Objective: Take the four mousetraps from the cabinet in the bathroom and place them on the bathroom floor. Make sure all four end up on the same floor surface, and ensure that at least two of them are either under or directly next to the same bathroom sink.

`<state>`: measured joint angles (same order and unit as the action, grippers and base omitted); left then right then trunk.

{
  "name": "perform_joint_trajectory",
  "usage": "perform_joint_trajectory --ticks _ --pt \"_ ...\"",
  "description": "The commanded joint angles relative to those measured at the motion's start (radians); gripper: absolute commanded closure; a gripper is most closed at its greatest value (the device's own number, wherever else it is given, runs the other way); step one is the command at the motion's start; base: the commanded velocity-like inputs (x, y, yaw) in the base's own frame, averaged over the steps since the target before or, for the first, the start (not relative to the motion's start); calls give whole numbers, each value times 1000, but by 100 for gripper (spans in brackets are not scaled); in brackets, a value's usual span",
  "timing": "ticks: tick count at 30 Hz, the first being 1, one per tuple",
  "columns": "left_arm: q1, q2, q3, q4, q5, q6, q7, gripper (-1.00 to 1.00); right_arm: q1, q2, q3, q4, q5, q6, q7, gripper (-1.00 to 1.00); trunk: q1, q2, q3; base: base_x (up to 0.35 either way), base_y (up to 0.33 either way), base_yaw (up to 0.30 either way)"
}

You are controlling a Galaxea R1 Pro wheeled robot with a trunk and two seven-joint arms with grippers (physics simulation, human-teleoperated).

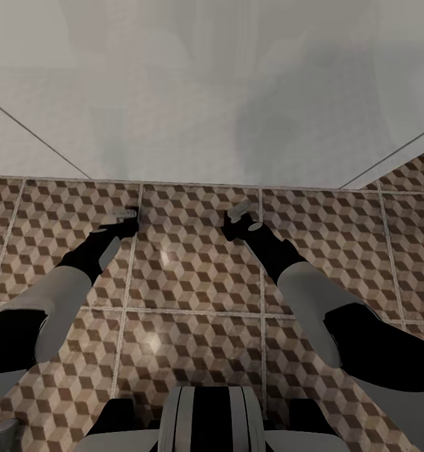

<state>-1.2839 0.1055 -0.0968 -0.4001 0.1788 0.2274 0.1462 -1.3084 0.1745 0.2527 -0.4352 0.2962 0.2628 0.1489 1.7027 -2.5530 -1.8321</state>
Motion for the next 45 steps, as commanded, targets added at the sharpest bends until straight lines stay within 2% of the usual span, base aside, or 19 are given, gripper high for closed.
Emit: perform_joint_trajectory --ticks 1,13,34,35,36,45 --pt "0 1 -9 1 8 6 10 100 0 0 0 -3 11 6 4 100 0 0 0 0 0 0" --pt "0 -11 -10 59 8 3 -13 100 0 0 0 -8 11 6 4 100 0 0 0 0 0 0" --pt "0 -12 -11 64 6 -3 -17 100 0 0 0 -8 11 5 4 100 0 0 0 0 0 0" --pt "0 -12 -11 64 6 -4 -17 -100 0 0 0 -9 11 4 4 100 0 0 0 0 0 0" --pt "0 -11 -11 63 6 -4 -17 -100 0 0 0 -9 11 4 4 -100 0 0 0 0 0 0" --pt "0 -8 -12 59 4 -10 -17 -100 0 0 0 -10 11 3 4 -100 0 0 0 0 0 0"
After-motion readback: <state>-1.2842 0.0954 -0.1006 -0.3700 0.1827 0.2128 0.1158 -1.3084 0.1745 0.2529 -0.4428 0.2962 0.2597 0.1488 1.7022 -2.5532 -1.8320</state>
